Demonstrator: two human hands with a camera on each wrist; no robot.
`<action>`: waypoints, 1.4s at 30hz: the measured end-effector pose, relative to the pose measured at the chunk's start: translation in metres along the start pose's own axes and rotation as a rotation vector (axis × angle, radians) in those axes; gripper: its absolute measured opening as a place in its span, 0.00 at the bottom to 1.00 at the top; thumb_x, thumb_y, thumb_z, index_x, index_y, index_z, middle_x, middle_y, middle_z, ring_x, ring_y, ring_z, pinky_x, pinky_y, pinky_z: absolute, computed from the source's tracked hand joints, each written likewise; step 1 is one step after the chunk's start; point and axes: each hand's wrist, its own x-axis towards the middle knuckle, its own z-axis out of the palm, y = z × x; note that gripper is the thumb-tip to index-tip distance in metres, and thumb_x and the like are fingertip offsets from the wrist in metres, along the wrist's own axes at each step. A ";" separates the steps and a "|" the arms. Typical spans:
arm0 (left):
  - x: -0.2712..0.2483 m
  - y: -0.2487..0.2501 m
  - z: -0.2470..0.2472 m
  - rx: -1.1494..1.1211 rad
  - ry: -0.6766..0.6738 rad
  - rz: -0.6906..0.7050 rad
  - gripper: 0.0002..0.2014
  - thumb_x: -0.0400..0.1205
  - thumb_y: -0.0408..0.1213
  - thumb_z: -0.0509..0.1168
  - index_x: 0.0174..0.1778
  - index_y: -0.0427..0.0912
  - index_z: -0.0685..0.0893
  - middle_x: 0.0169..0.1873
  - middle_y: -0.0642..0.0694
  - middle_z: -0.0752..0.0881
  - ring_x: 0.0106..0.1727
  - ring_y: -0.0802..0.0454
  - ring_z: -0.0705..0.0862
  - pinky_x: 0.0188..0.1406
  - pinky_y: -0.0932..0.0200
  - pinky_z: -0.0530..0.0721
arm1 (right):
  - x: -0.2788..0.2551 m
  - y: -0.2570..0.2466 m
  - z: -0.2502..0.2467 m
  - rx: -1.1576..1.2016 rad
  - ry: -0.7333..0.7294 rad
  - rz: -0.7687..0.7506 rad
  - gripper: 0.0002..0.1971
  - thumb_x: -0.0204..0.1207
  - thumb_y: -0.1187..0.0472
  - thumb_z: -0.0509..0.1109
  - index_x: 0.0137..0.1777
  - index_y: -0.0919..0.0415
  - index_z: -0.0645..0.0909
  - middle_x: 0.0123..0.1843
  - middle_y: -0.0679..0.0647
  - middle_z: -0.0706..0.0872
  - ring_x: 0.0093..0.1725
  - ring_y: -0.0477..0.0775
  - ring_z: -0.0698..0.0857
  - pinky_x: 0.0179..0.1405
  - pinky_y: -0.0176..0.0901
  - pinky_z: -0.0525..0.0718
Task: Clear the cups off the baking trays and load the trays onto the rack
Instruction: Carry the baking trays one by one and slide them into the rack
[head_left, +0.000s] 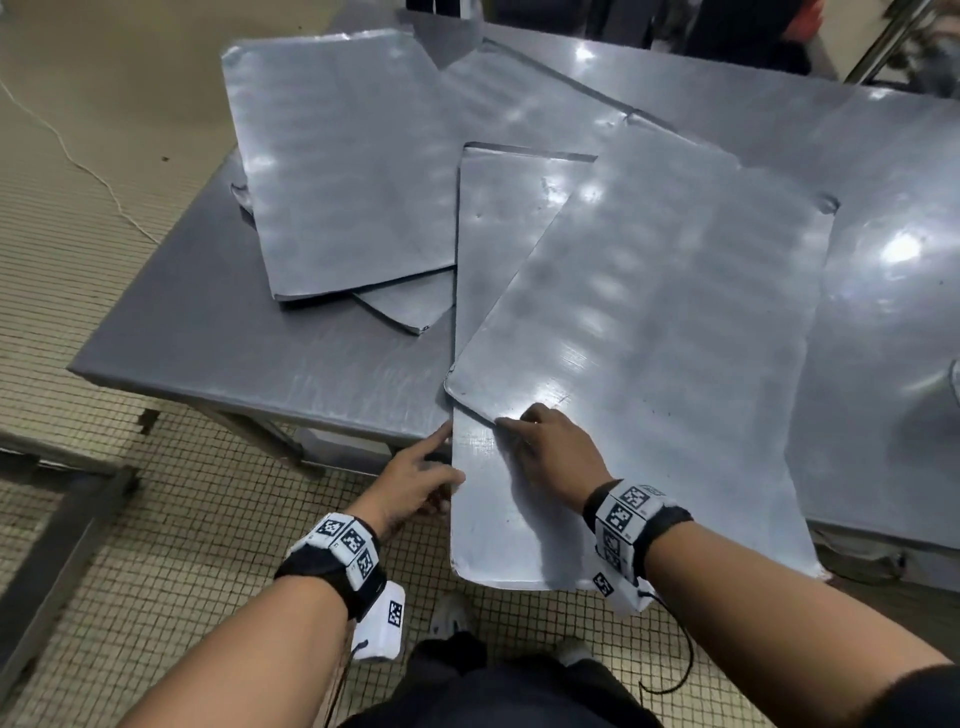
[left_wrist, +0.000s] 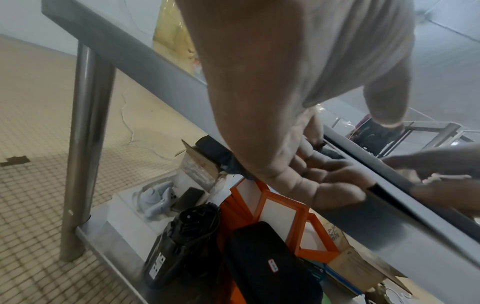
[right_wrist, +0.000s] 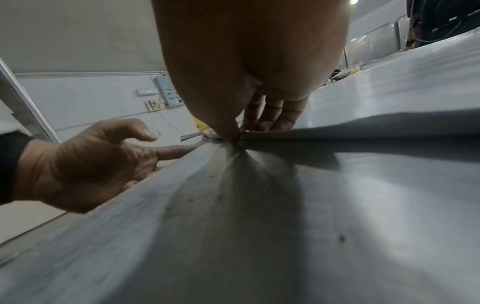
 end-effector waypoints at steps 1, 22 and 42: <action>-0.001 0.003 -0.002 -0.009 0.006 -0.001 0.34 0.80 0.34 0.70 0.81 0.63 0.71 0.33 0.38 0.85 0.32 0.45 0.83 0.31 0.55 0.83 | -0.003 0.001 0.000 -0.006 -0.011 -0.004 0.21 0.85 0.41 0.50 0.54 0.43 0.85 0.42 0.42 0.74 0.45 0.48 0.75 0.42 0.52 0.81; 0.130 0.143 0.038 0.945 0.338 0.219 0.34 0.80 0.56 0.69 0.79 0.43 0.74 0.73 0.39 0.79 0.70 0.42 0.81 0.73 0.46 0.78 | 0.023 0.264 -0.120 0.084 0.215 0.799 0.30 0.76 0.48 0.72 0.76 0.58 0.77 0.72 0.71 0.79 0.71 0.71 0.79 0.74 0.60 0.76; 0.190 0.176 0.063 0.903 0.458 -0.009 0.42 0.75 0.61 0.68 0.80 0.39 0.70 0.76 0.37 0.75 0.73 0.38 0.78 0.65 0.50 0.76 | 0.090 0.330 -0.162 0.272 0.348 1.078 0.30 0.61 0.47 0.71 0.62 0.62 0.82 0.68 0.69 0.79 0.67 0.73 0.77 0.67 0.63 0.81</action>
